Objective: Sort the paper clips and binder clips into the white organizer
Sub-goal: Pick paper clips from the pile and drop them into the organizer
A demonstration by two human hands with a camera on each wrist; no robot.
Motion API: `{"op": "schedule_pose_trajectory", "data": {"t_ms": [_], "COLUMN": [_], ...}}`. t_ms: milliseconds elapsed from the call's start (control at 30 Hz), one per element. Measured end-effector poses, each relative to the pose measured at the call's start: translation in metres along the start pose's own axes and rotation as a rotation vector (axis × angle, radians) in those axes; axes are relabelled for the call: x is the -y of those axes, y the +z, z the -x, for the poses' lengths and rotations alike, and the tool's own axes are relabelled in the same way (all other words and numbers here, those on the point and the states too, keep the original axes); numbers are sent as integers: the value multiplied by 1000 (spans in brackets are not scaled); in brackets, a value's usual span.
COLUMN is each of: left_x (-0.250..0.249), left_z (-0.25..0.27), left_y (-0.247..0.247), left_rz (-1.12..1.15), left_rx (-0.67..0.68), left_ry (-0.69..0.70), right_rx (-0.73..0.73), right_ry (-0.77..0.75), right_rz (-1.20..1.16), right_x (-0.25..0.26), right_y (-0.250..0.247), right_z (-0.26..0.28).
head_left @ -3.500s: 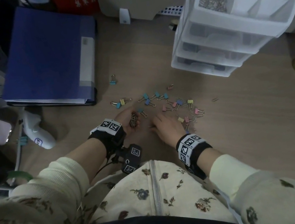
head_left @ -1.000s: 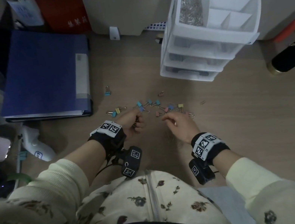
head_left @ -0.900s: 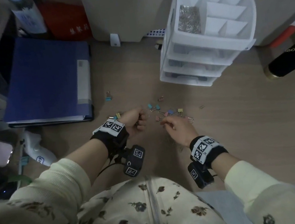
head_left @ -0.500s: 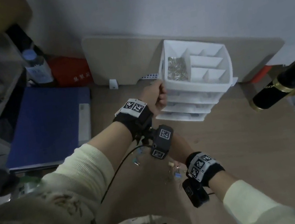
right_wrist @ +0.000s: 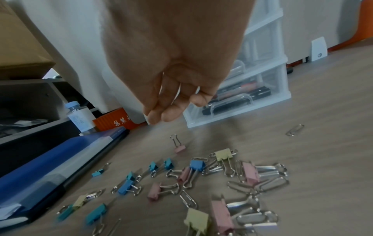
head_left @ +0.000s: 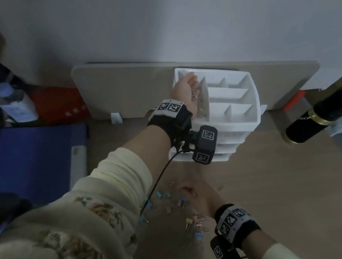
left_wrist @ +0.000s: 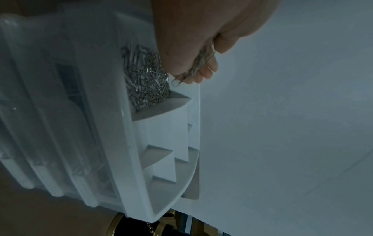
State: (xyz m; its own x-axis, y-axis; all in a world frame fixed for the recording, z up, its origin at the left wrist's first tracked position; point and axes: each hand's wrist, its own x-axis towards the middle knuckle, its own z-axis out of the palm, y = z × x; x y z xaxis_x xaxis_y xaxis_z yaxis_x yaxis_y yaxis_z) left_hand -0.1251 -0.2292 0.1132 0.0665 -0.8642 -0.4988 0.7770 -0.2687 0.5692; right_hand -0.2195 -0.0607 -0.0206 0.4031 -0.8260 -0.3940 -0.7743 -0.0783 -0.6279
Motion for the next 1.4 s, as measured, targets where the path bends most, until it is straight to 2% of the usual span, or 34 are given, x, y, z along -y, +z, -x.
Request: {"op": "schedule_pose_trajectory", "data": {"t_ms": [133,233,367,467,600,700,767,867,1000,1200,1300,1400], "left_x": [7,8,4,-4,-16,-18,-13,4,38,73,82,89], "left_z": [-6,-8,-3,9,41,65,75,86,96,96,95,96], "left_y": [3,2,-4,-15,-37,-60,-80,-113,-155,-203,-222,-238], "left_rz": [-27,33,92,-46,-211,-300,-350,-395,-569,-653,-680,-688], "left_rx": [-18,22,18,140,379,432,437,373,234,-14,-116,-191], "left_ry": [38,72,178,74,-63,-96,-111,-136,-219,-361,-396,-416], "right_rx": [20,42,76,81,19,-19,-32,-83,-163,-126,-170,-145], "right_ry": [15,17,30,41,-26,-48,15,159,294,313,434,496], "right_rz": [11,9,-17,-13,6,-16,-15,40,114,336,323,330], "right_x": [-12,-12,-8,-9,-11,-19,-20,-23,-41,-64,-71,-76], "right_y": [6,7,10,16,25,33,39,48,62,77,78,82], "right_z": [-5,-5,-4,-2,7,15,23,33,43,57,61,63]}}
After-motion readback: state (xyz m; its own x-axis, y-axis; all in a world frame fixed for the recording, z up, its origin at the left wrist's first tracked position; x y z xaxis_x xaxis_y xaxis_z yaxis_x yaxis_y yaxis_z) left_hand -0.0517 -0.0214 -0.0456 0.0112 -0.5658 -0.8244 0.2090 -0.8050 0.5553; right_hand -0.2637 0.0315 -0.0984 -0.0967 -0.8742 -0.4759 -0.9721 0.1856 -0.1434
